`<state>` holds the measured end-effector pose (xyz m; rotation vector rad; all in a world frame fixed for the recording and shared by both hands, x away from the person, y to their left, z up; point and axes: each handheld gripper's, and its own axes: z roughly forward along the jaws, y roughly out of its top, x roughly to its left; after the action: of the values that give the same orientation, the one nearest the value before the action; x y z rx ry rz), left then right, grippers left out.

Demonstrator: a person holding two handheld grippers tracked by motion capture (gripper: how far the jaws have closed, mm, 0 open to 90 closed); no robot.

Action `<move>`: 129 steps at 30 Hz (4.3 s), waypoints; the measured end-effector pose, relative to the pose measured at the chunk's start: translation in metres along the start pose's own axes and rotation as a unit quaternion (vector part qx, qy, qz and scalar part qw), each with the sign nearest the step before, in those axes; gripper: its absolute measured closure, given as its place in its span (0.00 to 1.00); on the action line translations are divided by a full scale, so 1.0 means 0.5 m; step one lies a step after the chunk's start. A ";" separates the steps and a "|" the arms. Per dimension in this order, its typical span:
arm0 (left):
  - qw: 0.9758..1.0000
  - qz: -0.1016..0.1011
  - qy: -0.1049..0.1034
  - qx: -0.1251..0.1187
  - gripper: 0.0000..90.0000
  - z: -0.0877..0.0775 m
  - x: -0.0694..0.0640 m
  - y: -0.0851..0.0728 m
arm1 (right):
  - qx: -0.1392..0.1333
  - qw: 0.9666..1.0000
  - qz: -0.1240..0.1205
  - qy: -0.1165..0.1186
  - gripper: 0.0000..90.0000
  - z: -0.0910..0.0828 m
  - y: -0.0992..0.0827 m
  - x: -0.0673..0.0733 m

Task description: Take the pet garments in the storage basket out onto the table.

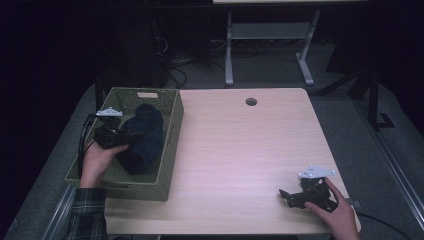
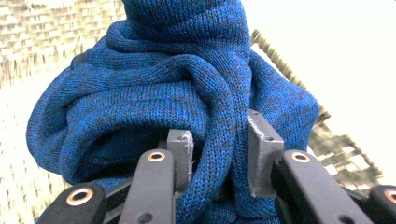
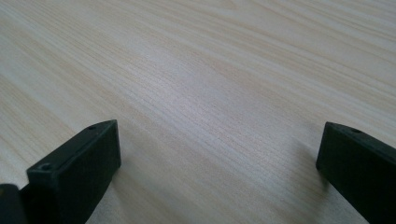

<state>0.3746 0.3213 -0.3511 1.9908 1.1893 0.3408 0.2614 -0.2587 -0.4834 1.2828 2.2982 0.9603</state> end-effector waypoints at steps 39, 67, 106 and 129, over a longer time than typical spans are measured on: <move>0.982 0.067 -0.117 -0.134 0.75 -0.068 -0.150 0.113 | 0.000 1.000 0.000 0.000 0.00 0.000 0.000 0.000; 0.973 0.109 -0.167 -0.116 0.75 0.047 -0.283 0.144 | -0.001 1.000 0.000 0.000 0.00 0.000 0.000 0.000; 0.969 0.136 -0.207 -0.008 0.76 0.341 -0.465 0.092 | 0.000 1.000 -0.001 0.000 0.00 0.000 0.000 0.000; 0.964 0.163 -0.203 0.051 0.39 0.455 -0.517 0.031 | 0.000 1.000 -0.001 0.001 0.00 0.000 0.000 0.000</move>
<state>0.3785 -0.0084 -0.4509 2.2130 0.6327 0.0245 0.2614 -0.2588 -0.4835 1.2790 2.3001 0.9606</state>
